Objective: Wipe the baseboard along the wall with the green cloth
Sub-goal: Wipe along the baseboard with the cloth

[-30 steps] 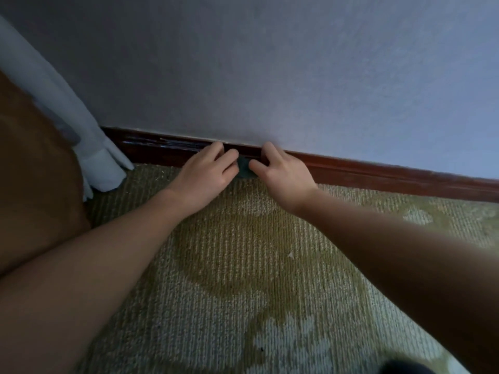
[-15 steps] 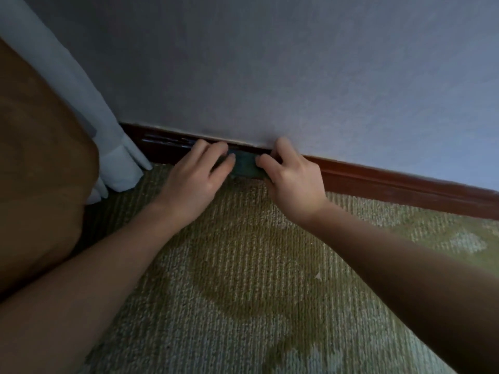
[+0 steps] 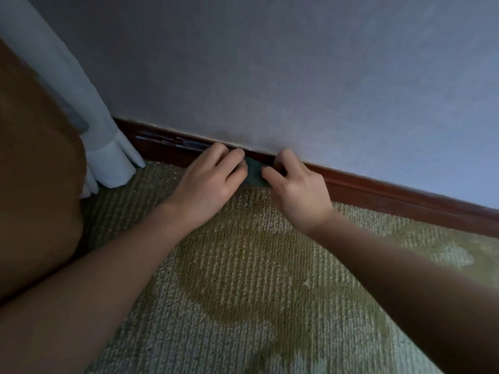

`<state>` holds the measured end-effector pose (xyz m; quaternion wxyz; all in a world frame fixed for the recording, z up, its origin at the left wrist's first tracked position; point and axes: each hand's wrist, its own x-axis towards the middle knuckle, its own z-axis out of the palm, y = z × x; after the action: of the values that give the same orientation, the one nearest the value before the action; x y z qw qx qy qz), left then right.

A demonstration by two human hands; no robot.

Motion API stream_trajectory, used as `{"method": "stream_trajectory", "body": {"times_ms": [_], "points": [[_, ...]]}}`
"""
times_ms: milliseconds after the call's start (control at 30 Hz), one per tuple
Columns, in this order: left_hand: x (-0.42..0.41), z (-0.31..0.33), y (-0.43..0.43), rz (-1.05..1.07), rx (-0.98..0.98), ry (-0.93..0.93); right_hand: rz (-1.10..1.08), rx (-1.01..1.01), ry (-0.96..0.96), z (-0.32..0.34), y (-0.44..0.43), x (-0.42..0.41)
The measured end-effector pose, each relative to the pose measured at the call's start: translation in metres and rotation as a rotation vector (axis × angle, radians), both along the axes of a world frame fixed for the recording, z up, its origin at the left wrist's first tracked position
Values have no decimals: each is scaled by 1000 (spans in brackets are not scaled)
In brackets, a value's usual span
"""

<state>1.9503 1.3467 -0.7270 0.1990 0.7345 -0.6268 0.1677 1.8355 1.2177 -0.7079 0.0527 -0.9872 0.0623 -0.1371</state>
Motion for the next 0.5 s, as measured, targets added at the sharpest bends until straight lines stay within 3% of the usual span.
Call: {"method": "stream_trajectory", "body": {"times_ms": [333,500], "points": [[9,-2,11,204,82,254,-99,148,-18,4,8,9],[-11,19,7,177,268,23,-11,63,-10,3,10,10]]}}
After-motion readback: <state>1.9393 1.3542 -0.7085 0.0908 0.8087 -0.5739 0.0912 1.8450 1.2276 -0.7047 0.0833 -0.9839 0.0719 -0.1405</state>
